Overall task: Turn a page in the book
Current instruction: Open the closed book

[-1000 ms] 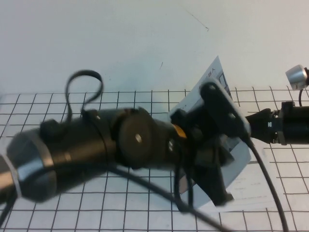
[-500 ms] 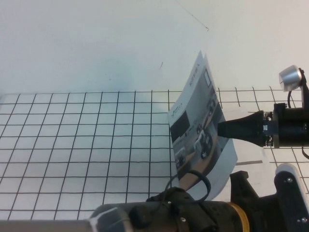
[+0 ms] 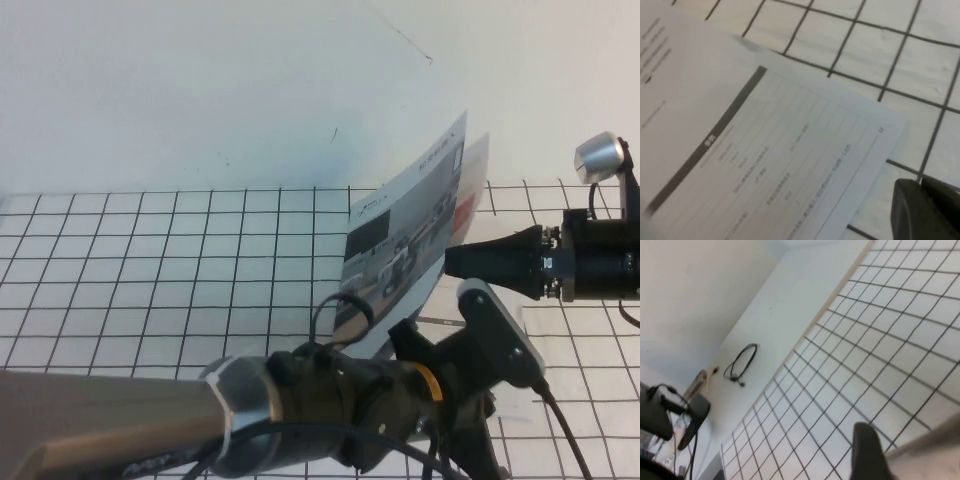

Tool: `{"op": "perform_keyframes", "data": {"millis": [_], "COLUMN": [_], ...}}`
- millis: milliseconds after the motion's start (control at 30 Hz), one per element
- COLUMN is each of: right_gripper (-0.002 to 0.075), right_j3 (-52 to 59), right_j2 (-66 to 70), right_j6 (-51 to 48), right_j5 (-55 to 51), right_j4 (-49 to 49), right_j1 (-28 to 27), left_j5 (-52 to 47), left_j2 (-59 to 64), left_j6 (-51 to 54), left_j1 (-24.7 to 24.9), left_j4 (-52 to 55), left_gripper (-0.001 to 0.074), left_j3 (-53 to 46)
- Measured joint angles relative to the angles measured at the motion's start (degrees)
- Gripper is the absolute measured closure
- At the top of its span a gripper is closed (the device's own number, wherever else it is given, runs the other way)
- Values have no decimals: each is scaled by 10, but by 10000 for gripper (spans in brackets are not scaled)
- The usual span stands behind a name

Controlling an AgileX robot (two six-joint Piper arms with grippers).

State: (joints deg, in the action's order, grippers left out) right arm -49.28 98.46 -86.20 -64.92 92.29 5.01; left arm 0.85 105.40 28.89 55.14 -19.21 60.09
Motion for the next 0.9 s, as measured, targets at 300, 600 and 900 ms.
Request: {"op": "perform_keyframes", "data": {"millis": [300,600,900], "right_gripper": [346,346,384], "right_j3": [0,-4,-4], "right_j2": [0,1,1], "right_j6": [-30,-47,-54], "right_j5": [8,3,34], "right_j4": [15,-22,-92], "right_j1": [-1,-1,0], "left_j5": [-8,22,24], "left_j2": [-11,-15,-38], "left_j6": [1,0,0], "left_j1": [-26,-75,-128], "left_j4": [-92,-116,-146], "left_gripper": [737,737,737], "left_j3": [0,-1,-1]}}
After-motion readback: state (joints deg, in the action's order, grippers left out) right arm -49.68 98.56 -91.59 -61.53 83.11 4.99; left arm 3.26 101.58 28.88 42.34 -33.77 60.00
